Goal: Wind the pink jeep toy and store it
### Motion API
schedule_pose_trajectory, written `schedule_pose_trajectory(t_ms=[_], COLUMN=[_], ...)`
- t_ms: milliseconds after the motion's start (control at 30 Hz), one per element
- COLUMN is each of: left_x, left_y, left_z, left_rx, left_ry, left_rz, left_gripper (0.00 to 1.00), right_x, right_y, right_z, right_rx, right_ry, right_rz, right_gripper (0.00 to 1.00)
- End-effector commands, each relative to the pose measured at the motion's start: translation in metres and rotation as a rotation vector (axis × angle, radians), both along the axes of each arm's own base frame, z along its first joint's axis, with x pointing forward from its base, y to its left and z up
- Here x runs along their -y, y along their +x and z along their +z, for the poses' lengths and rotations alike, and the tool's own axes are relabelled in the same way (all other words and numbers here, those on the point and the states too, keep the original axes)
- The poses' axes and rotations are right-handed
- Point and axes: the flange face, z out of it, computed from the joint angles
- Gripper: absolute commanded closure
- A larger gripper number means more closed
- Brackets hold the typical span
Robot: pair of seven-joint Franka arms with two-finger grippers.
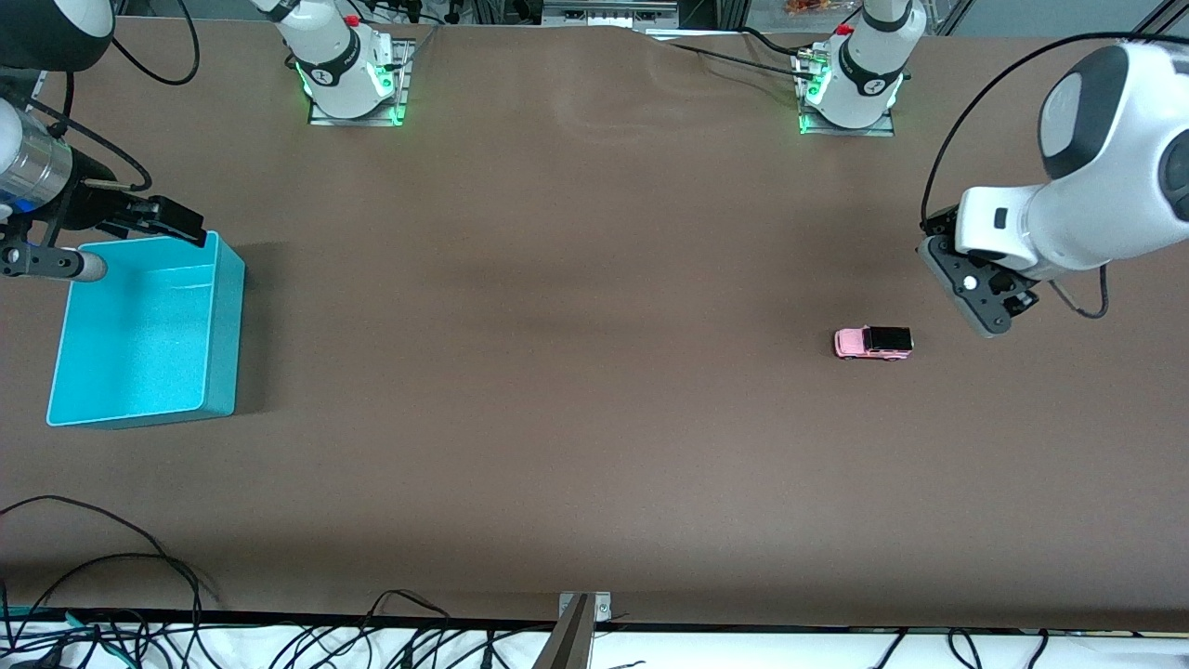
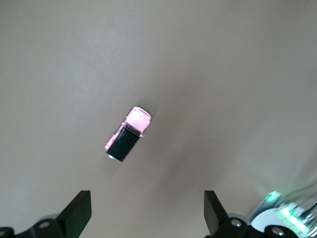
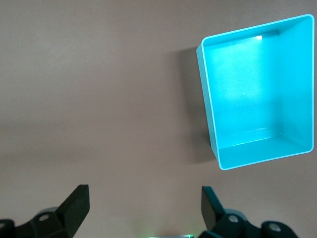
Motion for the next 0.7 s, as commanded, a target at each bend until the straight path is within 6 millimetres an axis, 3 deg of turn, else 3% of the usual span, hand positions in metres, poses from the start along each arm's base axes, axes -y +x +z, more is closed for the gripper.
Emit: schedule_pose_trajectory(t_ms=[0,234,668], left_x=[0.005,0.0,-0.005], left_y=[0.01,0.018,0.004], left_z=[-0.025,-0.065,-0.153], left_rx=[-0.02,-0.021,0.04], left_ry=[0.006,-0.037,-0.035], left_rz=[-0.14,-0.309,-0.598], left_gripper=[0.0,0.0,0.0], right_x=[-0.001,-0.001,0.0], right_y=[0.0,0.0,0.0], right_z=[0.007,0.007,0.008], right_rx=[0.008,0.008,0.009], right_ry=[-0.008,-0.008,-0.008], right_rz=[0.018,0.018,0.016], right_gripper=[0.0,0.0,0.0])
